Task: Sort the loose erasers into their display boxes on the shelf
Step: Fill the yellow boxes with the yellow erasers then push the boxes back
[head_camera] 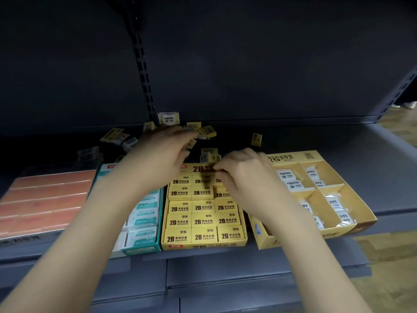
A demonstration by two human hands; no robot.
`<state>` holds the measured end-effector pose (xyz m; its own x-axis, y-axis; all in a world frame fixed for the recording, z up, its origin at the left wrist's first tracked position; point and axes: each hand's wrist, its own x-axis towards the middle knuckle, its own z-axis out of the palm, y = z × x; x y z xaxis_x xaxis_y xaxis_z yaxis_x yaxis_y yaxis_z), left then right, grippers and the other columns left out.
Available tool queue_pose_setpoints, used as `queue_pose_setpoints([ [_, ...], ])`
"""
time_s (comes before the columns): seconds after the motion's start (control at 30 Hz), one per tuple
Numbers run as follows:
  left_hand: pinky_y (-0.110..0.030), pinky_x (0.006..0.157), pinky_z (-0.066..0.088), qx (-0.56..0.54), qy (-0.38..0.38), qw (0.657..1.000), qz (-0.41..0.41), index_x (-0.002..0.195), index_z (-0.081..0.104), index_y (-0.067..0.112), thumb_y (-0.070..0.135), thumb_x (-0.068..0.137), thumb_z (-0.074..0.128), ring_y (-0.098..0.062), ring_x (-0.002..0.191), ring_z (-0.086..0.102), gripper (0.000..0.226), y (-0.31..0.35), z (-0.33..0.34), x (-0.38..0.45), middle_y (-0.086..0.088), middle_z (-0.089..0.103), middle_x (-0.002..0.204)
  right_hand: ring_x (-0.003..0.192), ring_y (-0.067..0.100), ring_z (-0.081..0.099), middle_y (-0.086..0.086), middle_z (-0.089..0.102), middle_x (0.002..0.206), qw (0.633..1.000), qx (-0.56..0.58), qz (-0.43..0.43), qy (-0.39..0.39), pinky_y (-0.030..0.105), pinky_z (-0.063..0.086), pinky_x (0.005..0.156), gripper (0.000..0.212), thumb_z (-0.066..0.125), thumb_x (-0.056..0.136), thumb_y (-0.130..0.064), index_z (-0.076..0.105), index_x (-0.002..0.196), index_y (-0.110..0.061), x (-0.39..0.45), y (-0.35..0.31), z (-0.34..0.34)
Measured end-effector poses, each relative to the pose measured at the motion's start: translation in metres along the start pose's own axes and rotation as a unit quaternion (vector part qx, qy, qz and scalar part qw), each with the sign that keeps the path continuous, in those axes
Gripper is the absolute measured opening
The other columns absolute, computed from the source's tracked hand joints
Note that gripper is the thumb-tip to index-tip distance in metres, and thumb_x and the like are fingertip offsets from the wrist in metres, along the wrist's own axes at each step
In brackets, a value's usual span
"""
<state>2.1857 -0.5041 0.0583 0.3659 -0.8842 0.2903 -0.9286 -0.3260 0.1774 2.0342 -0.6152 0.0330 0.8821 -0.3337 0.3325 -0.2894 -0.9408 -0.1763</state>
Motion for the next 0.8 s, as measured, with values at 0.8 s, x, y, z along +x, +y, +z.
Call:
queue_pose_setpoints([
  [0.8, -0.039, 0.103, 0.024, 0.18, -0.16, 0.97, -0.015, 0.132, 0.044, 0.02, 0.026, 0.096, 0.038, -0.026, 0.12, 0.045, 0.037, -0.01, 0.087, 0.143, -0.008, 0.052, 0.128, 0.14, 0.021, 0.017, -0.005, 0.031, 0.15, 0.985, -0.16, -0.001, -0.061, 0.033, 0.014, 0.111, 0.049, 0.042, 0.094, -0.017, 0.039, 0.141, -0.03, 0.045, 0.071, -0.021],
])
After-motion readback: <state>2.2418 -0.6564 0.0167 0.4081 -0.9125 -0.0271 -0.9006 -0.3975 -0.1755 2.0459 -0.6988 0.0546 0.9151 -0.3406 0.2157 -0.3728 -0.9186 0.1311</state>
